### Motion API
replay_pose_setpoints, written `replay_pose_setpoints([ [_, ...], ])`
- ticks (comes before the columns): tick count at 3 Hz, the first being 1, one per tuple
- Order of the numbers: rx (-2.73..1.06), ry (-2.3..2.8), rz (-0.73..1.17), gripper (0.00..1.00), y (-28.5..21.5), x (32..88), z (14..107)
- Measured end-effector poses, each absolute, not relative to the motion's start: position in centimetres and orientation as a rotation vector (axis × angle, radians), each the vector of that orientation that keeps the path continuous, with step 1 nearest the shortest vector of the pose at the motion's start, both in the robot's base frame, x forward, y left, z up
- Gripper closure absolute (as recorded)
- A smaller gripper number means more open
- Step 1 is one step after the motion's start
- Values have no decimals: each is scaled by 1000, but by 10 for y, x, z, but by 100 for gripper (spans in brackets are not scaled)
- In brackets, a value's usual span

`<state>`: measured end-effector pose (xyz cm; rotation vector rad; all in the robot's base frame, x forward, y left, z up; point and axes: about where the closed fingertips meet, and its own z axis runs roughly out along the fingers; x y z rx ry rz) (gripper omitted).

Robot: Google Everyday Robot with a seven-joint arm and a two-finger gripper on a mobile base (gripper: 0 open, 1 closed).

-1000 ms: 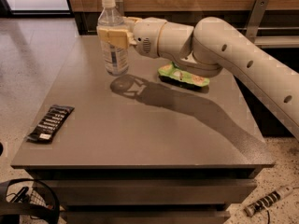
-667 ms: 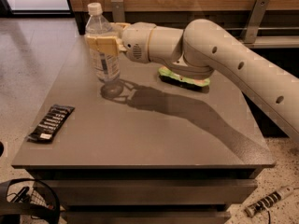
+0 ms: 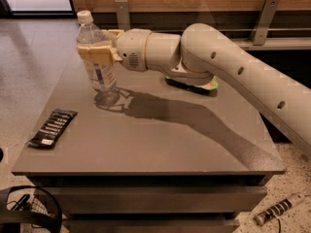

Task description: Move blue plastic bottle near rxbar chocolate

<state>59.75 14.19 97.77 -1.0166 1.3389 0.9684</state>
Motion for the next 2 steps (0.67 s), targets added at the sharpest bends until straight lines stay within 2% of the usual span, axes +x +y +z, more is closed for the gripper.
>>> replay_pose_setpoints([
  [2, -953, 1360, 982, 100, 161, 565, 965],
])
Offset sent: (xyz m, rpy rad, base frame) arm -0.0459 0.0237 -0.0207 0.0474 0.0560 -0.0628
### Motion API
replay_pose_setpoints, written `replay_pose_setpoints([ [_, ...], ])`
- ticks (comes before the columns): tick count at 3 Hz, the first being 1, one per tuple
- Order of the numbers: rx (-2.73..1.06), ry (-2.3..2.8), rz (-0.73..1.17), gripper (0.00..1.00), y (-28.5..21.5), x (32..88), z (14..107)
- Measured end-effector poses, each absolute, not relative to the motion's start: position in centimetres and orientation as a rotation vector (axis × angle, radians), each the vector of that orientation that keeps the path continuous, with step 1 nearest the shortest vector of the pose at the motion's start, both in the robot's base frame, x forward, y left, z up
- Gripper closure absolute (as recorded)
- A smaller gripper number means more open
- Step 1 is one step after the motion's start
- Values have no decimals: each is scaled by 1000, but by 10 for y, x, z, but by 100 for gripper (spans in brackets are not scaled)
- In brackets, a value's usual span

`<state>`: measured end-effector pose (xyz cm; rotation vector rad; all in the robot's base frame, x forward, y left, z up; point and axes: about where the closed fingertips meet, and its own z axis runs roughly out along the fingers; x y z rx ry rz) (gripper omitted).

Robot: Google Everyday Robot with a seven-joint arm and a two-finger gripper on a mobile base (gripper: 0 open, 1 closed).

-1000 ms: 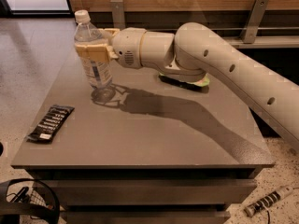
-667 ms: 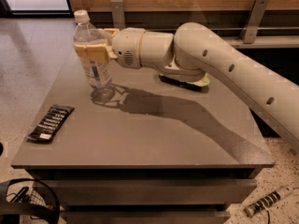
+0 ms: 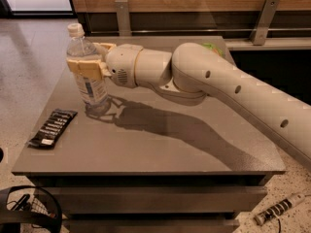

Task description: Move blue plastic bottle near rxbar chocolate

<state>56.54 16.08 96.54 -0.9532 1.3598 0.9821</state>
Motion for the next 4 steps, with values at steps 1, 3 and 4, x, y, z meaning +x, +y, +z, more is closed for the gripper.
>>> replay_pose_setpoints([
  [1, -951, 1385, 974, 100, 167, 556, 961],
  [3, -981, 1369, 977, 100, 178, 542, 939],
  [4, -994, 1344, 990, 100, 182, 537, 931],
])
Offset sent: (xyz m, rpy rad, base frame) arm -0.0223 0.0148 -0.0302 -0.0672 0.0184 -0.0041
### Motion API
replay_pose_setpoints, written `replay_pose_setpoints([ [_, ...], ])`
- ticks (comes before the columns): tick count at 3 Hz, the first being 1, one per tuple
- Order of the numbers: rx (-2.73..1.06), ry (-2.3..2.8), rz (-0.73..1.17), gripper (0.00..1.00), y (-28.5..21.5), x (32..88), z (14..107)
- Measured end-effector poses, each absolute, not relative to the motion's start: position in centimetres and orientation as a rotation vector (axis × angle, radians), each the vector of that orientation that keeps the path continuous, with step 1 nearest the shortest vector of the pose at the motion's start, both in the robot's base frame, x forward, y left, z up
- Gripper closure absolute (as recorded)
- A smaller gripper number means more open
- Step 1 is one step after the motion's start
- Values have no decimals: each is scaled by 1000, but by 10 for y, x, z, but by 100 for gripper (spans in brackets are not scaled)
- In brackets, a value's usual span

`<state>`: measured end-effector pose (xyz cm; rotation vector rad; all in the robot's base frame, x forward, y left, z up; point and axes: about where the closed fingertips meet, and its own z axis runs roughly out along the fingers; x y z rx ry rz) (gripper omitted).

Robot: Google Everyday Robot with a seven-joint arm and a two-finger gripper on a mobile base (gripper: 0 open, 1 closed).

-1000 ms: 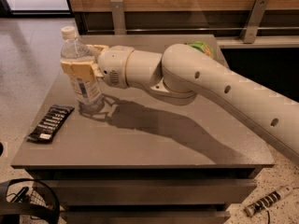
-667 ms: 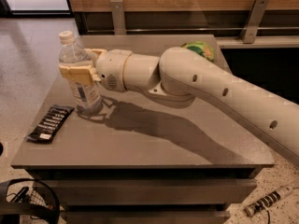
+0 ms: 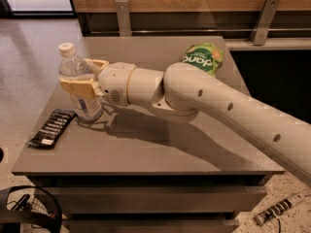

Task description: Move blue plastic bottle near rxbar chocolate

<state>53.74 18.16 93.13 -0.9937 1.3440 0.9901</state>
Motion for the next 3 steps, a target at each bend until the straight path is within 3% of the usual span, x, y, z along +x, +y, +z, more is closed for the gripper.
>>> replay_pose_setpoints([
  [1, -997, 1342, 992, 82, 184, 536, 932],
  [3, -1003, 1338, 995, 36, 187, 534, 933],
])
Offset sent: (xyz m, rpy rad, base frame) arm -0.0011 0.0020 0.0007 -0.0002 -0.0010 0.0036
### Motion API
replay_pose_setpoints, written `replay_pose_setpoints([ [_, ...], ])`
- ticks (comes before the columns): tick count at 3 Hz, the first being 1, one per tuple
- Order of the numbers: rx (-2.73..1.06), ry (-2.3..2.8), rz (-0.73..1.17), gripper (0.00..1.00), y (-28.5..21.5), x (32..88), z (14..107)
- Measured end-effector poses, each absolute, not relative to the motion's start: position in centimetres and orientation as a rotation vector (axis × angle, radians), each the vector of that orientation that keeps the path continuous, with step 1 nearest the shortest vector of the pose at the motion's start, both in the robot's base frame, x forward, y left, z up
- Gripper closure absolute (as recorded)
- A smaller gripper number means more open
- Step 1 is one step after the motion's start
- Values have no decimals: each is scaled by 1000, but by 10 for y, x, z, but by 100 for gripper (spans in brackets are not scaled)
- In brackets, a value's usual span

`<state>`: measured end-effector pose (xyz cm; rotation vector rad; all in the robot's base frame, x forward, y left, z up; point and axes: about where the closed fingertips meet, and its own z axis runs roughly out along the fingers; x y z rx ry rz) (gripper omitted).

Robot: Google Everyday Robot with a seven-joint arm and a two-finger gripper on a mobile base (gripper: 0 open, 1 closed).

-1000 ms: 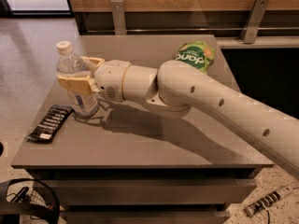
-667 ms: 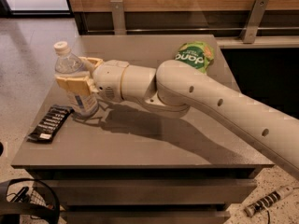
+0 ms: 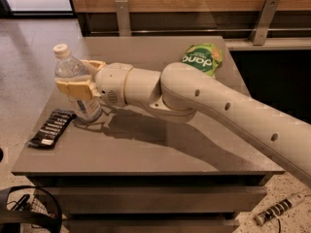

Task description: Move blue plastic bottle near rxbar chocolate

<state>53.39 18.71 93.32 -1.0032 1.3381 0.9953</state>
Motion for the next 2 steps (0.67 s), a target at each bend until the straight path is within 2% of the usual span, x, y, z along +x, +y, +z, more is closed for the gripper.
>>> replay_pose_setpoints([
  [1, -1006, 1336, 997, 13, 189, 533, 934],
  [2, -1009, 1334, 999, 0, 191, 532, 934],
])
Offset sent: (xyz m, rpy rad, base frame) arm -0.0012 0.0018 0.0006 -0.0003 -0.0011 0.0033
